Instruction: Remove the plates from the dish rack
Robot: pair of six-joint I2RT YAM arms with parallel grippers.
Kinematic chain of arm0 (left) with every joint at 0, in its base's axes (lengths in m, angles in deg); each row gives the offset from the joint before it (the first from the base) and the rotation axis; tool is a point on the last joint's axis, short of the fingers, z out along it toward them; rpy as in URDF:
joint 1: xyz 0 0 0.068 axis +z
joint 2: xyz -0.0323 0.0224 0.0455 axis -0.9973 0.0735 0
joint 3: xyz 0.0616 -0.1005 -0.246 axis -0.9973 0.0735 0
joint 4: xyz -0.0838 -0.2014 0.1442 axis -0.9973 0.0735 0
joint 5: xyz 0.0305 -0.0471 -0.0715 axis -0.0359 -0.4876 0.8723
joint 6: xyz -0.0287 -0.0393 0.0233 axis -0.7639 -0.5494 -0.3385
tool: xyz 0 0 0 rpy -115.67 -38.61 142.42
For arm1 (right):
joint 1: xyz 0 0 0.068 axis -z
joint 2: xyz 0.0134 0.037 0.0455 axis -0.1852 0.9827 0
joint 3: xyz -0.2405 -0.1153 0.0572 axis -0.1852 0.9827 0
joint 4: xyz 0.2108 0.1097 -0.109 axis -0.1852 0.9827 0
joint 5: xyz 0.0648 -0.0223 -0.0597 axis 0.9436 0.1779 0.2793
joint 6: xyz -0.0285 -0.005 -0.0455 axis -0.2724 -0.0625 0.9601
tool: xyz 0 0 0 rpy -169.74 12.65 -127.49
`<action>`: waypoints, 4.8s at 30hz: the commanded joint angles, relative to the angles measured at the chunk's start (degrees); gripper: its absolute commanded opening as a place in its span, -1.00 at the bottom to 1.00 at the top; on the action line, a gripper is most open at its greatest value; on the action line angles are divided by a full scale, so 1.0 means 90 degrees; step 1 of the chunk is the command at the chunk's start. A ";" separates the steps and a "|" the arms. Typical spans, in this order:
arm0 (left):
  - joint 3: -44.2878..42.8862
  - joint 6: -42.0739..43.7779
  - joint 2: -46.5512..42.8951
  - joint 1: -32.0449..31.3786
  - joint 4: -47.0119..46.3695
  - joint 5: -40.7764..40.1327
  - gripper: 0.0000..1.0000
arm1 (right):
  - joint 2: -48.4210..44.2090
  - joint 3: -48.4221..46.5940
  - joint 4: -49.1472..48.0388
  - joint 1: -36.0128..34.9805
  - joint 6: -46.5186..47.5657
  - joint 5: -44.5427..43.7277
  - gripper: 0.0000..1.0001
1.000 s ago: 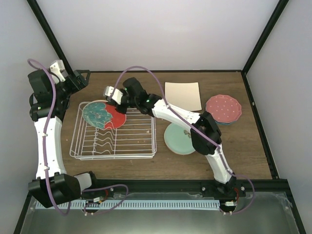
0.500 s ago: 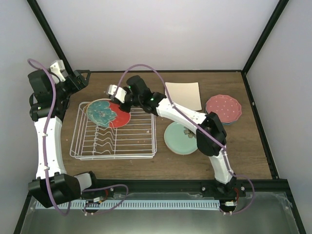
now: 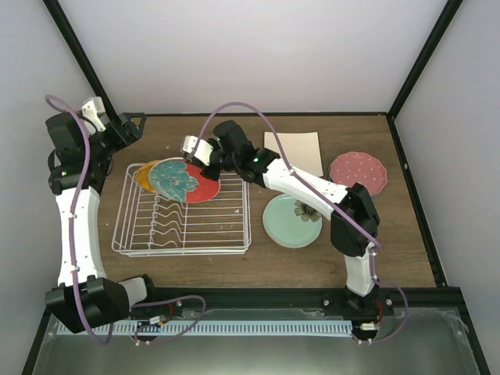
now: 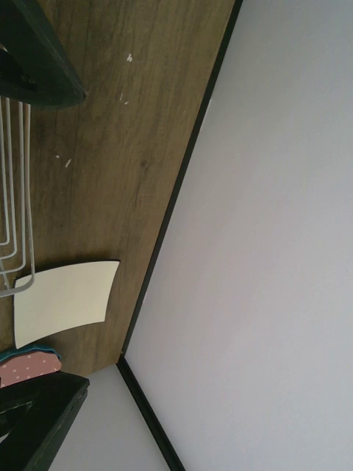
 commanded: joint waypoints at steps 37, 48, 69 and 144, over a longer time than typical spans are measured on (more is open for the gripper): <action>0.0091 -0.0279 0.0079 0.0040 -0.0422 0.0270 1.00 | -0.2745 0.0661 -0.0463 0.3086 -0.3489 0.2338 -0.99; 0.0121 -0.0262 0.0128 0.0039 -0.0435 0.0310 1.00 | -0.2153 -0.0329 0.1750 0.4372 -0.4903 0.2061 -0.99; 0.0216 -0.0307 0.0309 0.0023 -0.0631 0.0433 1.00 | -0.4494 0.3873 0.3247 0.5909 -0.4384 0.2374 -0.99; 0.0289 -0.0266 0.0068 0.0028 -0.0630 0.0470 1.00 | -0.2644 0.4546 0.3501 0.5430 -0.4130 0.0791 -0.06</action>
